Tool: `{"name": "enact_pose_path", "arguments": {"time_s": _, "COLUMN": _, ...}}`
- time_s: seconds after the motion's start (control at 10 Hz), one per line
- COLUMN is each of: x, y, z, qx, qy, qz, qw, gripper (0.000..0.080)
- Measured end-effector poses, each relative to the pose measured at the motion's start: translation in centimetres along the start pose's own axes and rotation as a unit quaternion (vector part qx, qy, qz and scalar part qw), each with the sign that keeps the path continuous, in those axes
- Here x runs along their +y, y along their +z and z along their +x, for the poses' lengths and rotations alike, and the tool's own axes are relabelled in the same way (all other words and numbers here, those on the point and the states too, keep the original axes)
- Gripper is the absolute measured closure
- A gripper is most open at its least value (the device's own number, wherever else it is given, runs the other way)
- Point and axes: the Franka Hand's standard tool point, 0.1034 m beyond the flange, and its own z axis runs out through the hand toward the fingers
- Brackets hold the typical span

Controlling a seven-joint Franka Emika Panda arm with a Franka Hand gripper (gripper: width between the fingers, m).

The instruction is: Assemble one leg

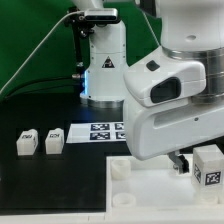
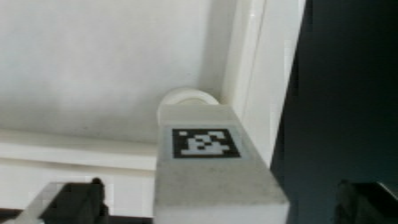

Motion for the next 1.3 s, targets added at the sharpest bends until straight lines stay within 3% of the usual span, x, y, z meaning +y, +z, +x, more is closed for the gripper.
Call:
{"name": "enact_pose_path", "arguments": {"time_s": 0.2, "x": 0.0, "y": 0.0, "z": 0.0, "qx": 0.0, "qy": 0.0, "qz": 0.0, "qw": 1.0, "gripper": 0.0379}}
{"name": "enact_pose_path", "arguments": {"time_s": 0.3, "x": 0.1, "y": 0.0, "z": 0.0, "qx": 0.0, "qy": 0.0, "qz": -0.001, "qw": 1.0, "gripper": 0.0379}}
{"name": "enact_pose_path", "arguments": {"time_s": 0.4, "x": 0.1, "y": 0.0, "z": 0.0, "qx": 0.0, "qy": 0.001, "qz": -0.001, "qw": 1.0, "gripper": 0.0496}}
{"name": "enact_pose_path", "arguments": {"time_s": 0.8, "x": 0.3, "y": 0.1, "z": -0.3, "qx": 0.051, "qy": 0.07, "qz": -0.009, "qw": 0.996, "gripper": 0.0496}}
{"name": "enact_pose_path", "arguments": {"time_s": 1.0, "x": 0.4, "y": 0.1, "z": -0.4, "qx": 0.082, "qy": 0.234, "qz": -0.005, "qw": 0.969, "gripper": 0.0497}}
{"name": "enact_pose_path", "arguments": {"time_s": 1.1, "x": 0.8, "y": 0.1, "z": -0.3, "qx": 0.093, "qy": 0.271, "qz": 0.006, "qw": 0.958, "gripper": 0.0496}}
{"name": "enact_pose_path", "arguments": {"time_s": 1.2, "x": 1.3, "y": 0.0, "z": -0.1, "qx": 0.106, "qy": 0.345, "qz": 0.035, "qw": 0.932, "gripper": 0.0496}}
{"name": "enact_pose_path", "arguments": {"time_s": 1.3, "x": 1.5, "y": -0.1, "z": -0.2, "qx": 0.104, "qy": 0.38, "qz": 0.043, "qw": 0.918, "gripper": 0.0496}}
